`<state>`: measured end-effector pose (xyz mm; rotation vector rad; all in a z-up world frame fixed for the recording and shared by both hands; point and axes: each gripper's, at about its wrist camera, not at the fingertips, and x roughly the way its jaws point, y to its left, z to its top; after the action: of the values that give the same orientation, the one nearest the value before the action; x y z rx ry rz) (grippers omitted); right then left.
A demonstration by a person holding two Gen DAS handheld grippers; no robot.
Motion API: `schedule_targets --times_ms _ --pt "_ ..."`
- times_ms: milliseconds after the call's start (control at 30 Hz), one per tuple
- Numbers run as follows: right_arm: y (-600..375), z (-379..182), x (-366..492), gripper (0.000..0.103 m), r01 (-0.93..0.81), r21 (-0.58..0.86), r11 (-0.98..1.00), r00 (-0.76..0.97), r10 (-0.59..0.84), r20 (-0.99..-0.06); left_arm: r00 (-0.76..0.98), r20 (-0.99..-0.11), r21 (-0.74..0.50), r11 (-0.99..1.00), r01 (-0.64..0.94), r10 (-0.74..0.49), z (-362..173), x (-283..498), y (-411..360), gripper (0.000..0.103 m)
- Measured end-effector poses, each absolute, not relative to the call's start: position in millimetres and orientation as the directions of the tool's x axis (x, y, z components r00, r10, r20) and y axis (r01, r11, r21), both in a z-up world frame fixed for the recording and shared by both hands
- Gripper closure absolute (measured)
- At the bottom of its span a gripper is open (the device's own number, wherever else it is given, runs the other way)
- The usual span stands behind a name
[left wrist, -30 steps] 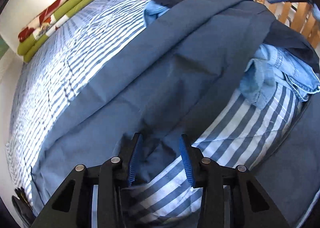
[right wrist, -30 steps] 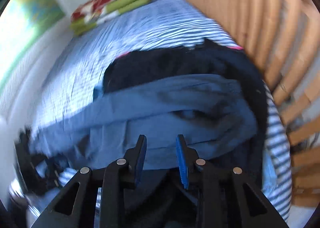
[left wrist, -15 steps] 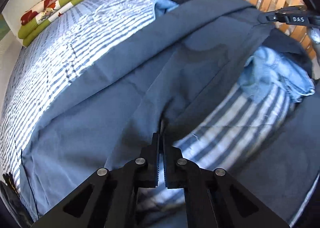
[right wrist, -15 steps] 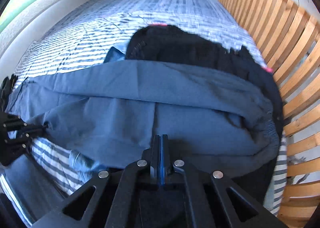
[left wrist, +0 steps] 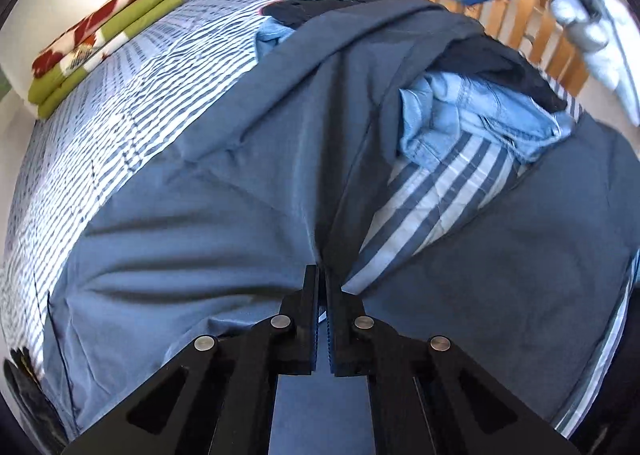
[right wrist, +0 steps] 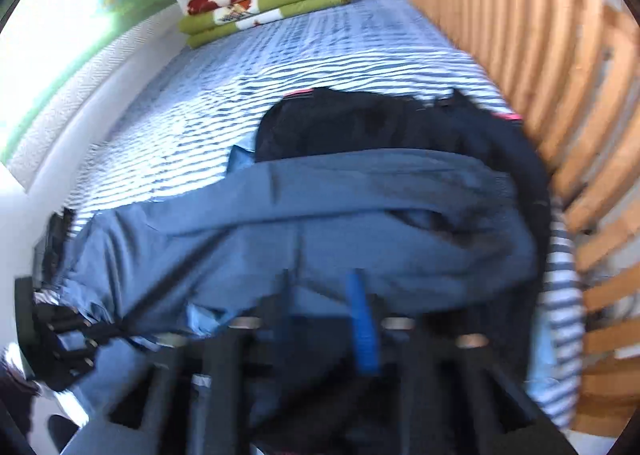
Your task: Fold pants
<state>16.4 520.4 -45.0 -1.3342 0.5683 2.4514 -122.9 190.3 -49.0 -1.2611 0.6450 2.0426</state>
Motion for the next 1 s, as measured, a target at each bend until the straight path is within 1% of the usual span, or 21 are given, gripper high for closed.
schedule_targets --times_ms 167,200,233,267,367,467,567,600,633,700,733,800,867,933,967,1000 --pt "494.5 -87.4 -34.0 0.063 -0.365 0.041 -0.930 -0.394 0.115 -0.912 -0.350 -0.900 0.063 -0.716 -0.695 0.261 -41.1 -134.1 171.3 0.100" --pt "488.3 -94.6 -35.4 0.078 -0.353 0.005 -0.936 -0.380 0.138 -0.915 -0.351 -0.899 0.058 -0.724 -0.688 0.261 -39.6 -136.4 167.4 0.100" --pt "483.8 -97.3 -33.9 0.101 -0.337 -0.001 -0.941 -0.374 0.135 -0.918 -0.347 -0.899 0.048 -0.727 -0.685 0.268 -37.2 -137.5 164.0 0.100" --pt "478.9 -97.0 -29.7 0.103 -0.323 0.007 -0.946 -0.380 0.123 -0.917 -0.346 -0.897 0.042 -0.728 -0.685 0.274 -35.5 -138.5 162.0 0.100" --pt "466.8 -81.3 -7.5 0.103 -0.299 -0.045 -0.953 -0.410 0.171 -0.896 -0.345 -0.889 0.024 -0.721 -0.693 0.302 -27.2 -132.8 157.5 0.100" --pt "474.3 -67.1 26.2 0.103 -0.318 0.010 -0.948 -0.417 0.130 -0.900 -0.295 -0.893 -0.029 -0.700 -0.714 0.339 -28.6 -119.5 158.2 0.101" --pt "492.1 -54.4 50.6 0.103 -0.343 0.045 -0.938 -0.433 0.116 -0.894 -0.277 -0.911 0.015 -0.646 -0.763 0.306 -44.9 -97.8 167.8 0.100" --pt "503.6 -51.3 54.9 0.099 -0.379 0.074 -0.922 -0.438 0.108 -0.893 -0.276 -0.919 0.036 -0.637 -0.770 0.282 -51.2 -94.2 170.6 0.096" --pt "514.6 -49.9 55.7 0.081 -0.414 0.095 -0.905 -0.436 0.105 -0.894 -0.253 -0.929 0.025 -0.638 -0.769 0.268 -56.8 -94.0 171.6 0.096" --pt "539.4 -45.2 57.9 0.054 -0.512 0.104 -0.853 -0.452 0.165 -0.877 -0.224 -0.933 -0.018 -0.657 -0.754 0.283 -57.2 -97.1 168.9 0.096" --pt "550.1 -44.2 58.6 0.054 -0.543 0.112 -0.833 -0.461 0.183 -0.868 -0.229 -0.928 -0.027 -0.665 -0.746 0.294 -52.5 -98.9 164.1 0.096" --pt "572.2 -47.2 55.6 0.054 -0.590 0.134 -0.796 -0.459 0.194 -0.867 -0.276 -0.916 -0.001 -0.688 -0.726 0.292 -38.6 -106.2 148.1 0.095" --pt "584.4 -49.2 50.8 0.054 -0.617 0.137 -0.775 -0.456 0.210 -0.865 -0.332 -0.906 0.026 -0.747 -0.665 0.264 -23.9 -123.9 117.2 0.090" --pt "587.2 -54.7 38.0 0.054 -0.614 0.150 -0.775 -0.460 0.197 -0.866 -0.399 -0.892 0.049 -0.831 -0.554 0.214 -7.4 -149.0 67.5 0.085" --pt "583.8 -59.1 31.3 0.054 -0.597 0.158 -0.787 -0.465 0.178 -0.867 -0.443 -0.881 0.079 -0.875 -0.478 0.163 -0.6 -161.5 37.1 0.083" --pt "582.7 -61.5 25.1 0.054 -0.577 0.164 -0.800 -0.470 0.161 -0.868 -0.472 -0.875 0.100 -0.912 -0.398 0.110 4.0 -173.8 6.8 0.078"
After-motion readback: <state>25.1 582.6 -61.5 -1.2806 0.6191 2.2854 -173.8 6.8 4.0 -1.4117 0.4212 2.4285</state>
